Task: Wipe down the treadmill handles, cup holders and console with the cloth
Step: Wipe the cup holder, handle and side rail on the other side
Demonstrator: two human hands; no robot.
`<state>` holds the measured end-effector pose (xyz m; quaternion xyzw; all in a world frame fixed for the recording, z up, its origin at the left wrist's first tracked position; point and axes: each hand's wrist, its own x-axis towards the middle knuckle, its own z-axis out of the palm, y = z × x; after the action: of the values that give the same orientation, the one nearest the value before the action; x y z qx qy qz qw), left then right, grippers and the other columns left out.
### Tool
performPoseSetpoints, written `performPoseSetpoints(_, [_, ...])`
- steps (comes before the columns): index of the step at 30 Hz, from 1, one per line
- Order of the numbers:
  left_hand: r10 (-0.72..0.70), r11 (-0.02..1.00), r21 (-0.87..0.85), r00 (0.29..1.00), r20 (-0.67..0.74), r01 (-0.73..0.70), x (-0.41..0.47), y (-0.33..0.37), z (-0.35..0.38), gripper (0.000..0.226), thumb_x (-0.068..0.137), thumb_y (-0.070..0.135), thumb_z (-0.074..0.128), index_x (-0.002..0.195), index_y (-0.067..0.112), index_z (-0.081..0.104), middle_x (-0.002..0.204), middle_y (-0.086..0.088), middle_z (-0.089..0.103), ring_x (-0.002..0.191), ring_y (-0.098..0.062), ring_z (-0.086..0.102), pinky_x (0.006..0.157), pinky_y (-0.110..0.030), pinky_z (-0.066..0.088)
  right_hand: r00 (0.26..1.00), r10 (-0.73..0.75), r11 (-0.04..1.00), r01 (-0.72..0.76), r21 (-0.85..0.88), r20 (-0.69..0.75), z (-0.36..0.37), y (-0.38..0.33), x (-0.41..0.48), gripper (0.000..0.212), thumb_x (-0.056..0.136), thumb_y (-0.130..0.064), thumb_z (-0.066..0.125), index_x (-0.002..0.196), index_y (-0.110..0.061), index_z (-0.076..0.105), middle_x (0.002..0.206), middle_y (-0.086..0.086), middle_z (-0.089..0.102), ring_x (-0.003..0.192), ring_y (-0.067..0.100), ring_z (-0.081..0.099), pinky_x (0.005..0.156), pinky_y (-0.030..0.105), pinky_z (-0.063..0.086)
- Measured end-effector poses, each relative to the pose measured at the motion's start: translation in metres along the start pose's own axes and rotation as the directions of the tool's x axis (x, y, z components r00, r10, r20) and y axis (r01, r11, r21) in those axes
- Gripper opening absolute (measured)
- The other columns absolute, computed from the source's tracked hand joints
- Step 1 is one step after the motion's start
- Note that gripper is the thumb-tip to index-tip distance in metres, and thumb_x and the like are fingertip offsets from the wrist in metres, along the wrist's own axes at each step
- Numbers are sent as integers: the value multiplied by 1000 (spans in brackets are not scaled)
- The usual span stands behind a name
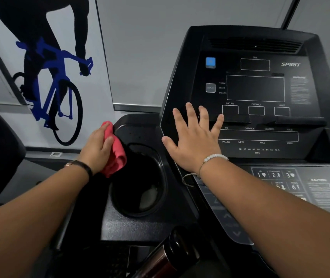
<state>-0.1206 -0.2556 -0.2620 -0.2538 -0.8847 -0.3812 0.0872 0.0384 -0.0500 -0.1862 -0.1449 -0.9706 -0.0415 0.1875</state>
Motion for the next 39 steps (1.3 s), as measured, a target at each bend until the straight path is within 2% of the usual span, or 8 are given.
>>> performPoseSetpoints(4, [-475,878,-76,839,-266,473,11,52,22,41,98,35,32,129,11,46,129,-22,50,115,-41,48,98,-46,36,1000,3,1000,-3,-5,-1,0,-1,1,74,88,-64,26,150,-27,9,158,6,3,144,34,-3,108,68,-7])
performPoseSetpoints(8, [-125,956,235,970,-208,173,-7,60,35,55,97,32,41,147,13,25,151,-20,24,136,-37,27,113,-44,18,1000,1,1000,-1,-10,-1,0,0,0,74,88,-64,25,150,-27,8,159,6,2,144,34,-3,108,68,-7])
performPoseSetpoints(15, [123,972,197,992,34,-127,11,28,5,57,97,26,44,148,19,22,152,-12,25,136,-29,31,109,-39,26,1000,-1,1000,1,0,4,-1,0,0,73,89,-64,24,150,-27,8,159,5,2,144,34,-4,108,67,-9])
performPoseSetpoints(18, [-126,984,103,975,-184,146,10,34,16,47,99,35,33,141,15,34,135,-17,45,122,-36,45,99,-45,37,1000,-2,1000,2,-1,-4,-1,0,-1,73,89,-63,24,150,-27,9,159,6,3,144,33,-3,107,67,-8])
performPoseSetpoints(22, [-439,882,2,821,-365,472,11,62,36,46,96,41,33,132,14,44,129,-19,49,115,-39,47,97,-48,37,1000,-5,1000,5,0,-6,-1,0,0,73,89,-64,25,150,-27,10,159,6,3,144,34,-2,107,67,-9])
performPoseSetpoints(29, [168,971,173,986,-18,-163,7,29,8,48,97,21,44,143,16,35,149,-11,30,135,-26,32,109,-36,26,1000,-7,1000,7,-4,-3,0,0,0,74,88,-64,24,150,-26,9,158,7,3,144,35,-2,106,68,-9])
performPoseSetpoints(35, [-119,991,39,971,-206,129,13,45,22,42,99,26,33,138,11,40,140,-15,41,125,-33,42,104,-40,32,1000,-9,1000,9,6,-8,-1,0,-1,74,89,-64,24,150,-26,10,159,7,3,144,34,-2,107,68,-8])
performPoseSetpoints(39, [81,978,193,997,-13,-77,-8,32,13,60,94,19,50,148,15,23,154,-14,19,141,-30,22,114,-40,19,1000,-13,1000,13,7,-1,-1,0,0,73,89,-63,24,150,-26,10,159,7,3,144,34,-2,107,67,-8])
